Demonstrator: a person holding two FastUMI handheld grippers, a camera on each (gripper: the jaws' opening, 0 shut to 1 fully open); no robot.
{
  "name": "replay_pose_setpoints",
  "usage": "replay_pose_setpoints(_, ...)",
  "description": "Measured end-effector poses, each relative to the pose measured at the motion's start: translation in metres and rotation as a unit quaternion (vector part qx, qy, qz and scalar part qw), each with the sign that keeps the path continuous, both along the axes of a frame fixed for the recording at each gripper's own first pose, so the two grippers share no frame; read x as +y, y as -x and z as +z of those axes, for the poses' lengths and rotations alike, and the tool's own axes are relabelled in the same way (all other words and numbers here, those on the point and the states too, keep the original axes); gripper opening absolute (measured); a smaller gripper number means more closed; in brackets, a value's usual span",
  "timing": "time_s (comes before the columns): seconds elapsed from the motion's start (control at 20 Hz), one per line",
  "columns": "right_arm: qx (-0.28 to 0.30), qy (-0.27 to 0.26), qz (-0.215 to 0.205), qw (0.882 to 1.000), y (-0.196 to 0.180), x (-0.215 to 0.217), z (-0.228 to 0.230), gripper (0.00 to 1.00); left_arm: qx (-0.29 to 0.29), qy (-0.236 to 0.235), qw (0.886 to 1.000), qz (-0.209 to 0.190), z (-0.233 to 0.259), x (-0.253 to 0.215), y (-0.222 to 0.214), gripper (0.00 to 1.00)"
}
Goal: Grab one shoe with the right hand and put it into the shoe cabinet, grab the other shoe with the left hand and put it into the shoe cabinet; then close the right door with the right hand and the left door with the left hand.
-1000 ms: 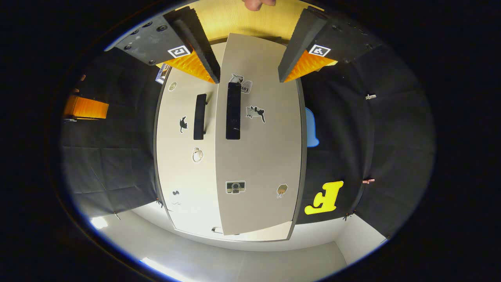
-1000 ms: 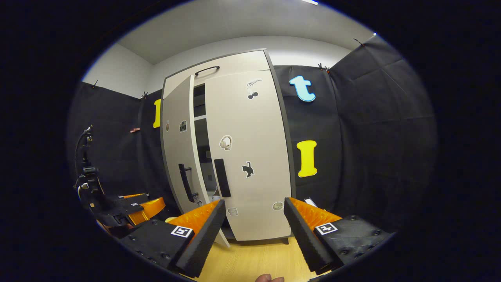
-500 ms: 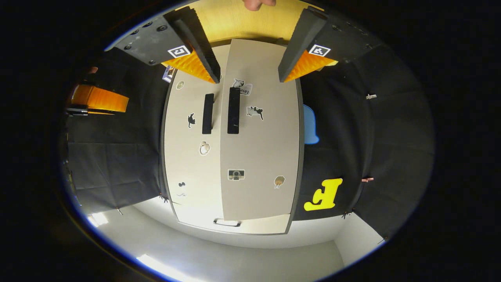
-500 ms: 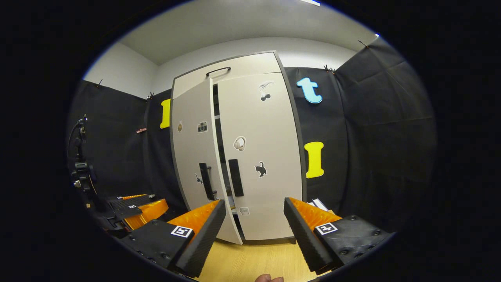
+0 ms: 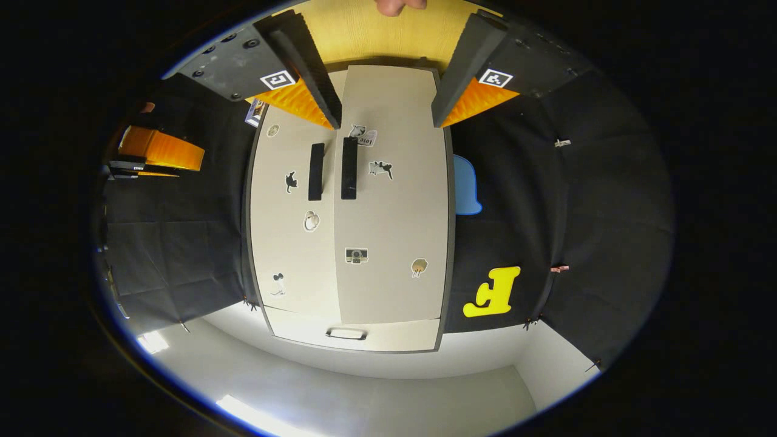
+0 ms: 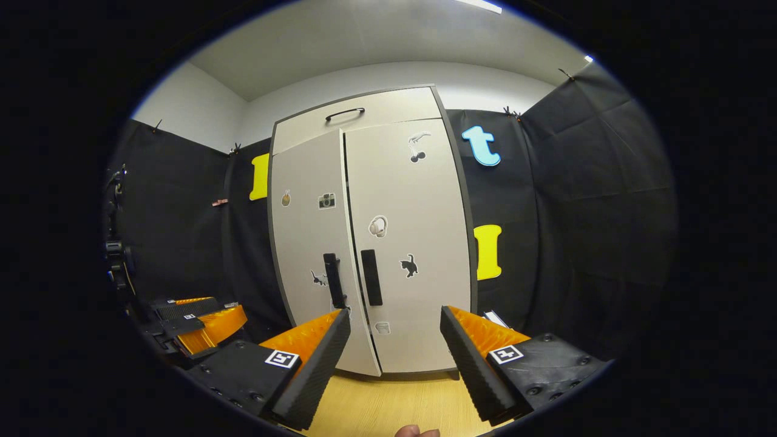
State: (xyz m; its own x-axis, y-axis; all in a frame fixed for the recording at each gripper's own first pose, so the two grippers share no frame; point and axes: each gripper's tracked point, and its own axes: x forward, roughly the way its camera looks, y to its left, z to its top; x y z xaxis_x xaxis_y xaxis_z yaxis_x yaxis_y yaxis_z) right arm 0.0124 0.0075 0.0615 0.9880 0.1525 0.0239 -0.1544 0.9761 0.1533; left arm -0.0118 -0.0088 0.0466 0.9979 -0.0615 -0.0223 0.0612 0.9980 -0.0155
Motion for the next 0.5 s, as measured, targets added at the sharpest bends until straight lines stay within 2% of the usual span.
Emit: replay_pose_setpoints(0.5, 0.006, 0.004, -0.001, 1.000, 0.0030, -0.0028, -0.0055, 0.98, 0.001, -0.005, 1.000, -0.005, -0.0027, -0.0029, 0.0069, 0.93)
